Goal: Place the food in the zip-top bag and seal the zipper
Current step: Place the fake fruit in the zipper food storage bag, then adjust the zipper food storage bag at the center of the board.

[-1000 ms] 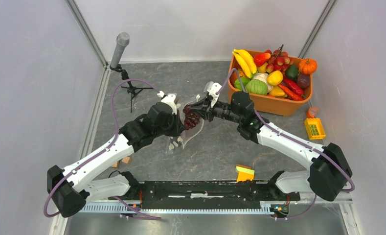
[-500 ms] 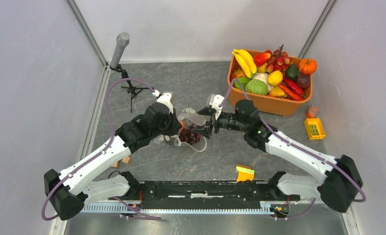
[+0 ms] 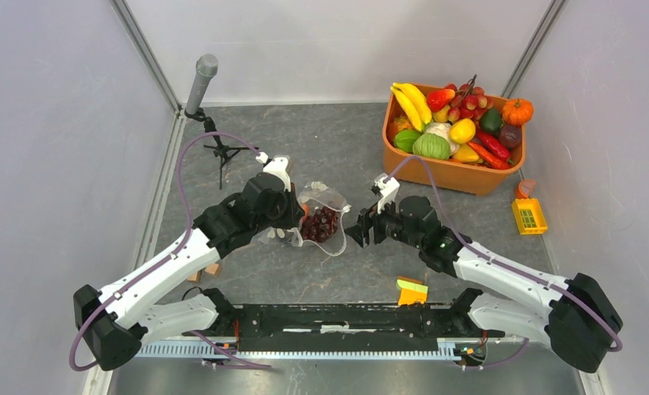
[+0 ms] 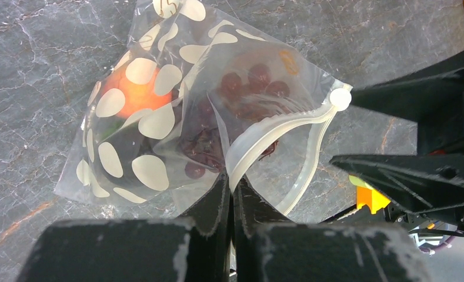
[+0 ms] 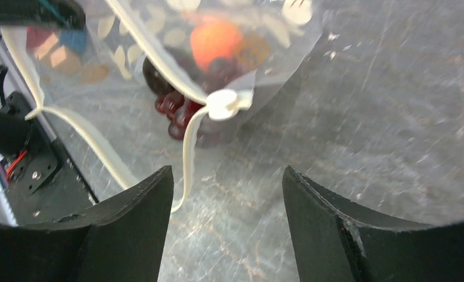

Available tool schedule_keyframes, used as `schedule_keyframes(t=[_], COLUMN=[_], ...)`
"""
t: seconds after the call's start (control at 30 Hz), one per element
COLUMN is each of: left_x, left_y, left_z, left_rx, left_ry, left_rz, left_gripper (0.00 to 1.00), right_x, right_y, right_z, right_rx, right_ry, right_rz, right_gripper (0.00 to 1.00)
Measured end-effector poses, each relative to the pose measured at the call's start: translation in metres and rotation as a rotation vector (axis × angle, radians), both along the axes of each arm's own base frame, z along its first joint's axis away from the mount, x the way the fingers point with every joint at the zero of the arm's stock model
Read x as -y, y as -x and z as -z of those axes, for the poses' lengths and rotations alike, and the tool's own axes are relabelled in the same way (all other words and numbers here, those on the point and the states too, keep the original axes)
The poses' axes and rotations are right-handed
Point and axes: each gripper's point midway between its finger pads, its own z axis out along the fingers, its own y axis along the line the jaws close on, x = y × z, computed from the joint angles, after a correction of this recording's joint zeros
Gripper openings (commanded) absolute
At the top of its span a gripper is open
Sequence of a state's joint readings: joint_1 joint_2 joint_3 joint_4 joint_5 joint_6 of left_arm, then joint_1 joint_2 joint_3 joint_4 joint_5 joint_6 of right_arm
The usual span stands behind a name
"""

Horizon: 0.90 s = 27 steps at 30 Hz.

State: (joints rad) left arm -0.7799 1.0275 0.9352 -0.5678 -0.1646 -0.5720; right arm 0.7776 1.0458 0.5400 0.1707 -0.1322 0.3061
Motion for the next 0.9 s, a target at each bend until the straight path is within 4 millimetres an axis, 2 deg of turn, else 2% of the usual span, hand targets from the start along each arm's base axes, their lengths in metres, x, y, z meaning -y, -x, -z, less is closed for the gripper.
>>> schedule_keyframes(t=[0.07, 0.2, 0.23, 0.33, 0.43, 0.5, 0.6, 0.67, 0.77, 0.83, 0.9], left_x=[0.000, 0.000, 0.000, 0.000, 0.000, 0.001, 0.001, 0.000, -0.002, -0.006, -0.009], left_y=[0.000, 0.000, 0.000, 0.000, 0.000, 0.000, 0.001, 0.000, 0.000, 0.000, 0.000], left_z=[0.000, 0.000, 0.000, 0.000, 0.000, 0.000, 0.000, 0.000, 0.000, -0.002, -0.013], left_rx=[0.000, -0.001, -0.001, -0.001, -0.002, -0.002, -0.003, -0.003, -0.006, -0.008, 0.005], left_ry=[0.000, 0.000, 0.001, 0.001, 0.001, 0.002, 0.003, 0.002, -0.002, -0.017, -0.032], left_rz=[0.000, 0.001, 0.002, 0.002, 0.002, 0.003, 0.004, 0.001, -0.003, -0.008, -0.008], left_gripper=[0.06, 0.06, 0.06, 0.06, 0.06, 0.06, 0.06, 0.06, 0.06, 0.07, 0.06], right_x=[-0.001, -0.010, -0.012, -0.019, -0.022, -0.024, -0.025, -0.026, -0.026, -0.031, -0.042], right_y=[0.011, 0.021, 0.021, 0.022, 0.024, 0.025, 0.027, 0.025, 0.018, 0.009, -0.002], right_z=[0.013, 0.014, 0.013, 0.018, 0.032, 0.044, 0.051, 0.048, 0.037, 0.015, -0.022], right_rx=[-0.048, -0.066, -0.068, -0.085, -0.121, -0.152, -0.176, -0.168, -0.139, -0.099, -0.035], right_ry=[0.003, -0.025, -0.032, -0.045, -0.039, -0.018, -0.010, -0.020, -0.015, -0.019, -0.055], right_rz=[-0.017, -0.051, -0.054, -0.060, -0.055, -0.048, -0.043, -0.038, -0.016, -0.010, -0.019], right_gripper=[0.73, 0.71, 0.68, 0.56, 0.40, 0.18, 0.04, 0.00, 0.00, 0.00, 0.00])
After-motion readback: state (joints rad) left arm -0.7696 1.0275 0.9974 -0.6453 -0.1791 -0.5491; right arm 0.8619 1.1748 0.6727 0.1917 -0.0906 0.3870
